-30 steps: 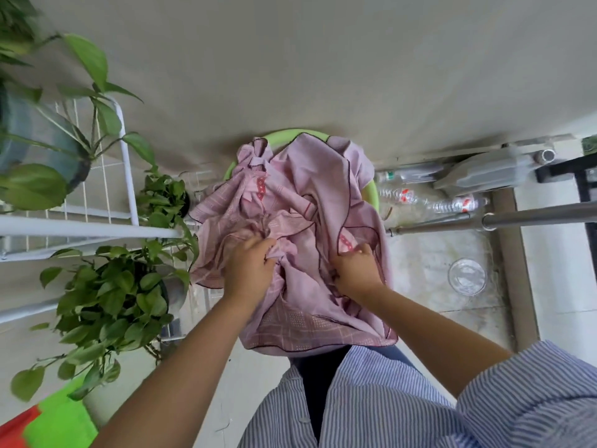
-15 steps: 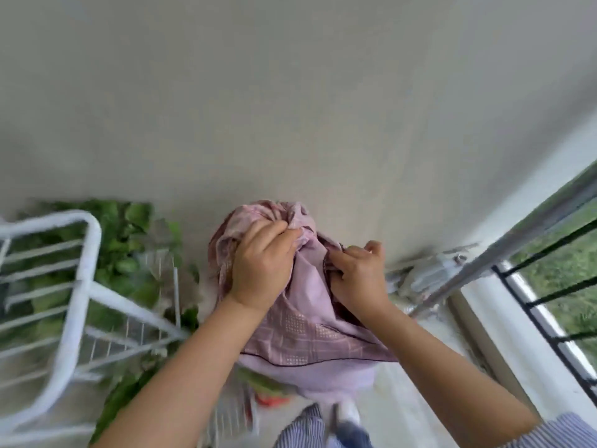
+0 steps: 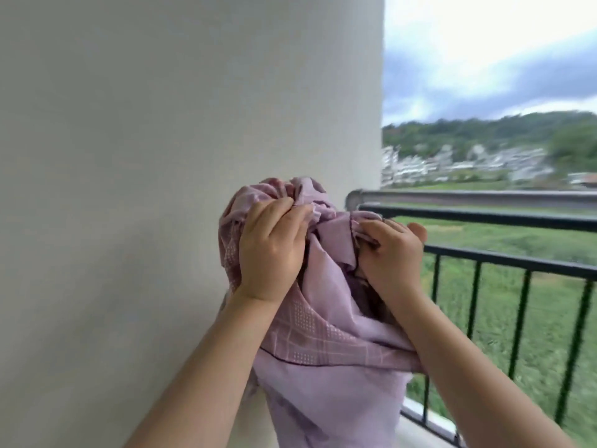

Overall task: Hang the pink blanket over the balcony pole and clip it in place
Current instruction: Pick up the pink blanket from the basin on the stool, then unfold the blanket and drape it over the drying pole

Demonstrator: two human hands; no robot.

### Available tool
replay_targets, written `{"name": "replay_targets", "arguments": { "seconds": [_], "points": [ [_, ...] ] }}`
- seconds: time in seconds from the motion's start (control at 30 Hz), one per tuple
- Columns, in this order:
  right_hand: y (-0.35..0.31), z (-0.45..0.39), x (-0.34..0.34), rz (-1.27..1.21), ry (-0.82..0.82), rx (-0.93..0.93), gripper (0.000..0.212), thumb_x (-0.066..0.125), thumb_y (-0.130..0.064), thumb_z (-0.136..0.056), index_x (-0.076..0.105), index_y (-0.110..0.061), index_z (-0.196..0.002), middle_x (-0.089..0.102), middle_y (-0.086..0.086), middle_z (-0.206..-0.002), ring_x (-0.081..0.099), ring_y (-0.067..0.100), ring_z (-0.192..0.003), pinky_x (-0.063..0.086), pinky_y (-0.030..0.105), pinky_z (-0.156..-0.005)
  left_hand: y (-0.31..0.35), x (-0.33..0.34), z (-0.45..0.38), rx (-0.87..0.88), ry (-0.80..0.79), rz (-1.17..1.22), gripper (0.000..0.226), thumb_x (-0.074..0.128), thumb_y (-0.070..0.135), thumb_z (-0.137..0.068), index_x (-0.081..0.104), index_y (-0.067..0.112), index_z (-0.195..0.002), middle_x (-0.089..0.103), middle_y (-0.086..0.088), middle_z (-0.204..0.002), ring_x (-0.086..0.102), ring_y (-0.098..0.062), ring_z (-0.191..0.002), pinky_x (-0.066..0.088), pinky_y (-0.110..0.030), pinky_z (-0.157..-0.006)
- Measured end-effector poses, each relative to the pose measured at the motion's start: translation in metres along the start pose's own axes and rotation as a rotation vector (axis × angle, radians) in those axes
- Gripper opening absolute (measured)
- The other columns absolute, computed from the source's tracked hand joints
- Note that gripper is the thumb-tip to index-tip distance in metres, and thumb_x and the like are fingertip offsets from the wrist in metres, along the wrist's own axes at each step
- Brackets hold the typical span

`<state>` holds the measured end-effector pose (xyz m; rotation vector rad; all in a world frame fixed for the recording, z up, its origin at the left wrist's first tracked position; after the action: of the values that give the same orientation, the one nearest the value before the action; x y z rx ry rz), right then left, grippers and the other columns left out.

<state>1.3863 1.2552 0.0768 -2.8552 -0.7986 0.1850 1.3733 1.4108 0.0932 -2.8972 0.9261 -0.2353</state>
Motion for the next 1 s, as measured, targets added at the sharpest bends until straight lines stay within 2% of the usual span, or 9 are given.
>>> {"name": "replay_targets", "arguments": {
  "seconds": [0.17,0.27,0.33,0.4,0.5,0.6,0.73,0.9,1.0],
  "points": [
    [0.058,-0.007,-0.064,0.331,-0.542,0.342,0.016,0.053,-0.001,-0.069,0.068,-0.005,-0.070,0.069,0.018,-0.073,0.062,0.031,-0.072,0.032,0.029,-0.064,0.037,0.032,-0.025,-0.337,-0.004,0.243,0.015,0.058,0.005,-0.078,0.069,-0.006,-0.078,0.072,-0.021,-0.076,0.053,-0.017,-0.078,0.041,-0.025,-0.072],
    [0.086,0.009,-0.090,0.197,-0.804,0.623,0.023,0.045,-0.001,-0.081,0.068,-0.002,-0.078,0.062,0.016,-0.079,0.055,0.020,-0.078,0.034,0.025,-0.052,0.076,0.057,-0.027,-0.443,-0.062,0.380,0.010,0.062,0.000,-0.077,0.068,-0.007,-0.080,0.072,-0.023,-0.079,0.066,-0.029,-0.076,0.039,-0.025,-0.075],
    [0.098,0.025,-0.101,0.185,-0.995,0.786,0.027,0.038,-0.010,-0.092,0.063,-0.001,-0.099,0.060,0.013,-0.105,0.053,0.018,-0.093,0.042,0.026,-0.062,0.099,0.072,-0.029,-0.436,-0.061,0.455,0.013,0.060,0.003,-0.079,0.067,-0.007,-0.081,0.071,-0.023,-0.080,0.064,-0.025,-0.077,0.040,-0.024,-0.075],
    [0.110,0.036,-0.110,0.028,-0.923,0.895,0.038,0.036,-0.028,-0.096,0.055,-0.003,-0.118,0.055,0.002,-0.118,0.052,0.016,-0.107,0.042,0.025,-0.089,0.114,0.081,-0.030,-0.379,-0.056,0.514,0.018,0.055,0.007,-0.080,0.066,-0.007,-0.079,0.070,-0.022,-0.077,0.054,-0.014,-0.076,0.041,-0.023,-0.073],
    [0.129,0.030,-0.114,-0.293,-0.721,0.980,0.038,0.055,-0.031,-0.087,0.057,-0.006,-0.116,0.063,0.007,-0.113,0.059,0.022,-0.103,0.043,0.033,-0.096,0.124,0.093,-0.025,-0.345,-0.098,0.576,0.016,0.059,0.008,-0.080,0.066,-0.006,-0.080,0.070,-0.019,-0.079,0.052,-0.013,-0.080,0.042,-0.009,-0.075],
    [0.159,0.025,-0.106,-0.055,-0.771,0.887,0.022,0.066,-0.020,-0.078,0.067,-0.001,-0.090,0.064,0.011,-0.081,0.057,0.017,-0.072,0.051,0.035,-0.071,0.122,0.099,-0.007,-0.398,-0.169,0.620,0.011,0.059,0.003,-0.078,0.067,-0.005,-0.082,0.067,-0.011,-0.083,0.054,-0.012,-0.082,0.034,0.006,-0.080],
    [0.177,0.006,-0.096,0.133,-0.687,0.753,0.017,0.055,-0.006,-0.081,0.069,0.001,-0.076,0.056,0.006,-0.056,0.043,0.016,-0.051,0.032,0.024,-0.047,0.110,0.104,0.015,-0.273,-0.370,0.655,0.012,0.065,0.010,-0.075,0.069,0.000,-0.080,0.062,0.002,-0.081,0.057,-0.003,-0.080,0.039,0.004,-0.079],
    [0.174,-0.031,-0.089,-0.119,-0.425,0.691,0.025,0.047,0.007,-0.082,0.069,0.003,-0.093,0.068,0.015,-0.083,0.062,0.026,-0.080,0.053,0.041,-0.075,0.111,0.102,0.031,-0.242,-1.467,0.801,0.018,0.070,0.019,-0.077,0.070,0.036,-0.079,0.066,0.024,-0.075,0.063,0.010,-0.078,0.048,-0.006,-0.074],
    [0.167,-0.051,-0.091,-0.552,-0.439,0.724,0.044,0.042,0.010,-0.084,0.076,-0.013,-0.068,0.070,-0.004,-0.063,0.065,0.009,-0.060,0.056,0.021,-0.060,0.099,0.114,0.024,-0.537,-1.224,0.842,0.023,0.059,0.012,-0.086,0.064,0.032,-0.075,0.069,0.008,-0.081,0.065,0.002,-0.076,0.049,-0.020,-0.081]
  ]
}}
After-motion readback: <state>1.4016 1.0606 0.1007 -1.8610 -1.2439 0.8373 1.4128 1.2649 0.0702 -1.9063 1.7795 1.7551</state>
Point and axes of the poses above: each hand's wrist, its own z-axis away from the middle knuckle, its own x-axis out of the palm, y = z × x, the point moved 3 cm from there along -z, towards the middle knuckle
